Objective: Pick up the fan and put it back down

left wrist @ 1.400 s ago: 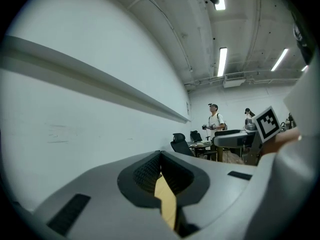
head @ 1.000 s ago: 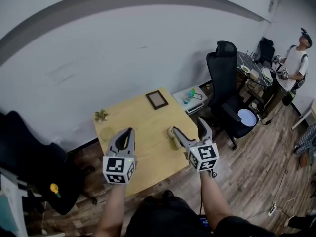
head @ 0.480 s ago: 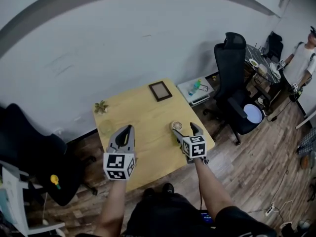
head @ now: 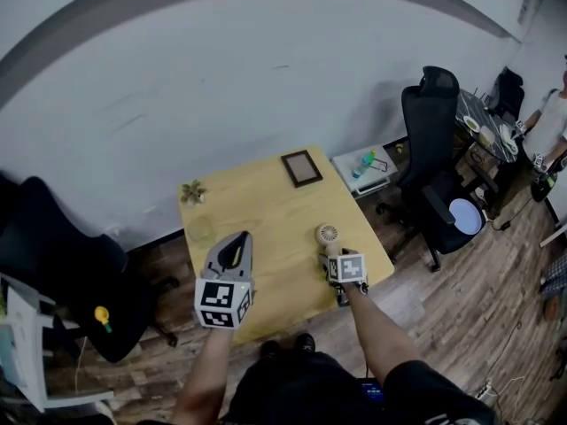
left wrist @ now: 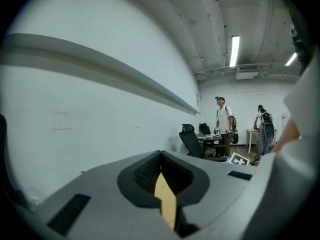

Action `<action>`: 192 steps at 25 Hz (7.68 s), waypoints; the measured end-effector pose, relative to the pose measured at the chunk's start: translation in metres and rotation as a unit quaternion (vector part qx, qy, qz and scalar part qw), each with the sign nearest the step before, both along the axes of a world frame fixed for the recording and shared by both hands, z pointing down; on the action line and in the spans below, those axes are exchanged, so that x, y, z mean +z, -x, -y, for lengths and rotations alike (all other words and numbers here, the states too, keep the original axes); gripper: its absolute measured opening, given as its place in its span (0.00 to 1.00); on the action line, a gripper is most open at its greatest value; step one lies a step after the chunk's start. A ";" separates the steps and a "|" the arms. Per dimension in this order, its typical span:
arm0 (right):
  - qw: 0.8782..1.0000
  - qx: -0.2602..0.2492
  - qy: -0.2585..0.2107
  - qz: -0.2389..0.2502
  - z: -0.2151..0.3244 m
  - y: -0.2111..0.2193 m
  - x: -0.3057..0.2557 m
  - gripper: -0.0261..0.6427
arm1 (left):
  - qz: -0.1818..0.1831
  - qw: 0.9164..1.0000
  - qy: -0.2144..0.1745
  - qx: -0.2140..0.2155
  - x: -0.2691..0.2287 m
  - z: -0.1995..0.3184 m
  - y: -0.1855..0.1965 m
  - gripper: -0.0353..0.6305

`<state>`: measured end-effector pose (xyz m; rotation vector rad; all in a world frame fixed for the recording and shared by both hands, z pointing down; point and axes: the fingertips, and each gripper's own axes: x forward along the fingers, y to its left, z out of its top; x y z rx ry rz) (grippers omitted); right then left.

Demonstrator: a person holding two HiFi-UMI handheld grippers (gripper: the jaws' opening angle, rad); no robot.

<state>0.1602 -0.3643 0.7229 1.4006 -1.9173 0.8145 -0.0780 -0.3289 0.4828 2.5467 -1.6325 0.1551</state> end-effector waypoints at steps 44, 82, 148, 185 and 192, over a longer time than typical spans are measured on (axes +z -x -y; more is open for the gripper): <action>0.889 -0.020 -0.456 0.045 -0.007 -0.011 -0.309 0.34 | -0.013 0.998 -0.050 -0.023 -0.043 0.005 0.008 0.09; 0.985 0.007 -0.172 0.011 0.021 -0.037 -0.067 0.34 | 0.004 1.000 -0.012 -0.022 -0.015 0.003 0.003 0.09; 0.873 -0.035 -0.483 0.047 -0.014 -0.016 -0.353 0.33 | -0.007 0.996 -0.082 -0.034 -0.078 -0.003 0.015 0.09; 0.890 -0.071 -0.446 0.058 -0.015 -0.002 -0.333 0.06 | -0.001 0.995 -0.084 -0.044 -0.074 -0.001 0.019 0.09; 0.889 -0.073 -0.449 0.059 -0.015 -0.001 -0.335 0.06 | -0.001 0.996 -0.084 -0.044 -0.074 -0.002 0.018 0.09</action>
